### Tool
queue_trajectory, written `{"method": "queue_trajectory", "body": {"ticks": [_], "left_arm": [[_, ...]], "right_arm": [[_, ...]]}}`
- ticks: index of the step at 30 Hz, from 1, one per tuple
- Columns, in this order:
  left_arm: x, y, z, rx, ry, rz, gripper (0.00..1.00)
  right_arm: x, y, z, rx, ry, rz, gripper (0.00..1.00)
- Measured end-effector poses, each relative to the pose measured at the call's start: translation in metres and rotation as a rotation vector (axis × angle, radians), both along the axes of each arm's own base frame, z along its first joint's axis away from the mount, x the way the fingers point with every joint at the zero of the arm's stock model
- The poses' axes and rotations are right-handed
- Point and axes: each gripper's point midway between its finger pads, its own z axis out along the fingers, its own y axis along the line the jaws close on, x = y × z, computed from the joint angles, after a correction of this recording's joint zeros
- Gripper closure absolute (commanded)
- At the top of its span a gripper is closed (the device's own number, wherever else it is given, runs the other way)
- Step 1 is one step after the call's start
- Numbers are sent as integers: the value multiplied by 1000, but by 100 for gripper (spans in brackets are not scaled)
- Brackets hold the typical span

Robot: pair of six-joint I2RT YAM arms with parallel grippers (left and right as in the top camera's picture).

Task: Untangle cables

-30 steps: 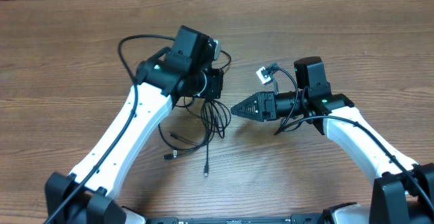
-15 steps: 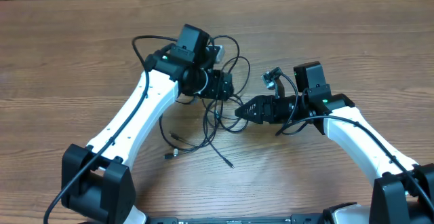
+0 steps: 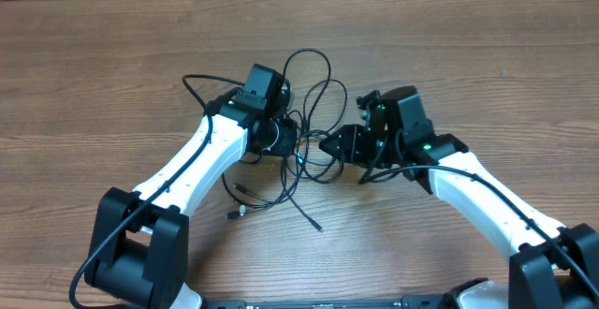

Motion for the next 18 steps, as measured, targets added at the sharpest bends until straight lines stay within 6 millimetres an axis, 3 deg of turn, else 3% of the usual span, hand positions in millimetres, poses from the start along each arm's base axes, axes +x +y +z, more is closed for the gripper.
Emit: {"method": "queue_trajectory", "body": {"ticks": [5, 9, 12, 18], "left_arm": [[-1, 3, -4, 16, 1, 4, 81], [-3, 5, -9, 23, 1, 6, 96], [-8, 8, -18, 33, 10, 8, 96], [-14, 14, -29, 53, 21, 12, 96]], "right_arm": [[17, 20, 3, 46, -32, -56, 53], [29, 35, -10, 79, -26, -87, 52], [34, 45, -18, 100, -17, -98, 55], [44, 45, -48, 102, 66, -189, 55]]}}
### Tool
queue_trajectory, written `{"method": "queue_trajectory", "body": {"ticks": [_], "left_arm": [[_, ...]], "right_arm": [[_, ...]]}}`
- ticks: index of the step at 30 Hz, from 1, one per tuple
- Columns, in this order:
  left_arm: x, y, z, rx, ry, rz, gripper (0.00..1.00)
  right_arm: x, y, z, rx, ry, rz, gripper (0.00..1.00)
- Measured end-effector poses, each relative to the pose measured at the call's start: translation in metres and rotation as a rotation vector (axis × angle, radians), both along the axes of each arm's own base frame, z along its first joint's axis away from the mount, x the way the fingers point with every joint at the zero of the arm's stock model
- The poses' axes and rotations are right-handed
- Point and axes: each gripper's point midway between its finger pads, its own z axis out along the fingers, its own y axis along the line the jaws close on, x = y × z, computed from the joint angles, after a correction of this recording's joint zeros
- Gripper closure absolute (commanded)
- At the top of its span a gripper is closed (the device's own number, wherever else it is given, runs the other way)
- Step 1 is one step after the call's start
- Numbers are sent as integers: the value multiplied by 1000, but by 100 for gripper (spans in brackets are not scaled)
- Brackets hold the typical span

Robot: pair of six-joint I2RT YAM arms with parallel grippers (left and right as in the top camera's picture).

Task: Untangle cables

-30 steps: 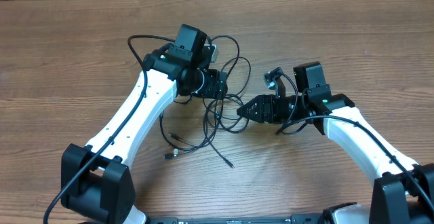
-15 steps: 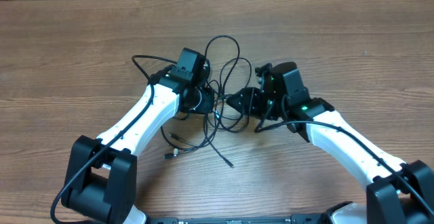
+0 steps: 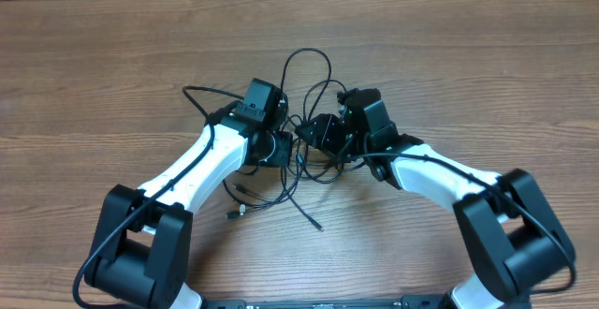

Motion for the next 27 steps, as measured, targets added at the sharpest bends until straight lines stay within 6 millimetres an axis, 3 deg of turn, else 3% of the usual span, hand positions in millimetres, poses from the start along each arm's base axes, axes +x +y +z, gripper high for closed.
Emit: {"method": "queue_trajectory", "body": {"ticks": [3, 9, 17, 27], "left_arm": [[-1, 1, -2, 3, 0, 1, 96], [-1, 1, -2, 3, 0, 1, 96], [-2, 1, -3, 4, 3, 1, 96], [-4, 2, -4, 9, 14, 1, 96]], "right_arm": [[7, 1, -9, 13, 13, -33, 59], [13, 5, -9, 29, 41, -130, 69], [4, 20, -16, -39, 22, -201, 67], [15, 12, -32, -78, 7, -281, 64]]}}
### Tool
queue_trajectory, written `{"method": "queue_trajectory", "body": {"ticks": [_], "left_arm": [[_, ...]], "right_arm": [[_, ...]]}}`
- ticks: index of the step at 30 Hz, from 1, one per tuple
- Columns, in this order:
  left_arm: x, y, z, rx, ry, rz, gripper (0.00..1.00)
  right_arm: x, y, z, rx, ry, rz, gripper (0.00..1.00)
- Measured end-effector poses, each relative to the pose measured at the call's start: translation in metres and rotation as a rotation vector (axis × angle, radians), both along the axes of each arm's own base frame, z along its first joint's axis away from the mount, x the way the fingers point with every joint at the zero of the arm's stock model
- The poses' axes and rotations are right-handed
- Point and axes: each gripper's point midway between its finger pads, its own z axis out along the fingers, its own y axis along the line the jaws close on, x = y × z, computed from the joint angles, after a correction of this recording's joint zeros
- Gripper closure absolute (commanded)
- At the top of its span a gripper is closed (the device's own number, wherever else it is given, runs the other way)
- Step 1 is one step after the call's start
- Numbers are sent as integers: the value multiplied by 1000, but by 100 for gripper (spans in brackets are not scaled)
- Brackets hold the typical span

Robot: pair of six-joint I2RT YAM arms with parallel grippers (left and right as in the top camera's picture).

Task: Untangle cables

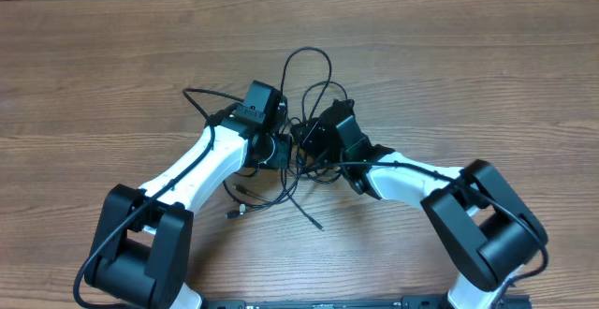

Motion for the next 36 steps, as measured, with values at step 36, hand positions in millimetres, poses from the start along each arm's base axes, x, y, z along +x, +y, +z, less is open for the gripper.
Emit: {"method": "queue_trajectory", "body": {"ticks": [36], "left_arm": [[-1, 0, 0, 2, 5, 0, 96]], "right_arm": [[-4, 2, -24, -144, -29, -43, 94]]}}
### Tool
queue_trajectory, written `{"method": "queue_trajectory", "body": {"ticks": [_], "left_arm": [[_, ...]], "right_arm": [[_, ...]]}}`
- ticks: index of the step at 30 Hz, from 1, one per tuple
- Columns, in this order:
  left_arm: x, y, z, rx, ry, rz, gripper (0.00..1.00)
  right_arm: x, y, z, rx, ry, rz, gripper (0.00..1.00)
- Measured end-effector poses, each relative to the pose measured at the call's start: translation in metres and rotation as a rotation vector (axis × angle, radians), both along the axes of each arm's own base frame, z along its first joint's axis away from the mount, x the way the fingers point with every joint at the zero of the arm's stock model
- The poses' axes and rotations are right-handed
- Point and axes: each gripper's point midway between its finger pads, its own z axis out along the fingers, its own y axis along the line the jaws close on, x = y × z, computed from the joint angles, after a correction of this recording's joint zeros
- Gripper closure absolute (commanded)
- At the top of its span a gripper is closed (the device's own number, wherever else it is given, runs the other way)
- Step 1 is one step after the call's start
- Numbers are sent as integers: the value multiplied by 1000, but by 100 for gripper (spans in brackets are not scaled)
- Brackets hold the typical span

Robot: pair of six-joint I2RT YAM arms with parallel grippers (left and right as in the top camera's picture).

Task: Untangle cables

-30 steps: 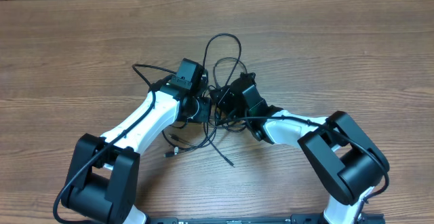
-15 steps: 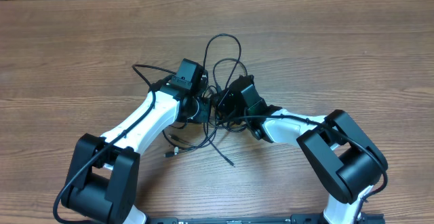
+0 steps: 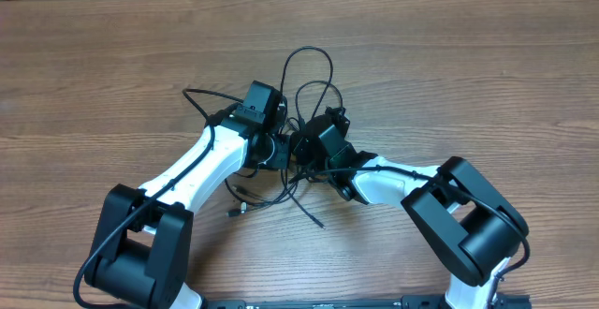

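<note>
A tangle of thin black cables (image 3: 310,73) lies at the middle of the wooden table, seen from overhead. Loops stick out toward the far side, and loose ends with plugs (image 3: 238,208) trail toward the near side. My left gripper (image 3: 280,148) points down into the left part of the tangle. Its fingers are hidden under the wrist. My right gripper (image 3: 297,150) has come in from the right and sits right against the left one, over the knot's centre. Its fingers are hidden too, so neither grip can be made out.
The wooden table (image 3: 487,75) spreads wide on all sides of the tangle. Both white arms reach in from the near edge, with the right arm's elbow (image 3: 463,215) folded low at the near right.
The right gripper has moved a little further left and nearer, now touching the left wrist. Its arm has folded in tighter. The left arm and the cables look unchanged.
At first the right gripper stood right of the tangle with the left one in its left part. Moment by moment the right gripper was found further left, over the knot, and now sits beside the left gripper. The left arm shifted slightly early, then stayed.
</note>
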Motion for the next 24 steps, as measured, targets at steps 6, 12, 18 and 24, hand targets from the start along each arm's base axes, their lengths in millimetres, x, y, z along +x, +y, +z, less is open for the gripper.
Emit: {"method": "queue_trajectory", "body": {"ticks": [6, 12, 18, 24], "left_arm": [[-1, 0, 0, 2, 3, 0, 96], [-5, 9, -3, 49, 18, 13, 96], [-2, 14, -4, 72, 12, 51, 96], [-1, 15, -3, 75, 6, 68, 96]], "right_arm": [[2, 0, -4, -5, -8, 0, 96], [-1, -9, 12, -5, -6, 116, 96], [6, -29, 103, 166, -104, 259, 96], [-6, -61, 116, 335, -49, 450, 96]]}}
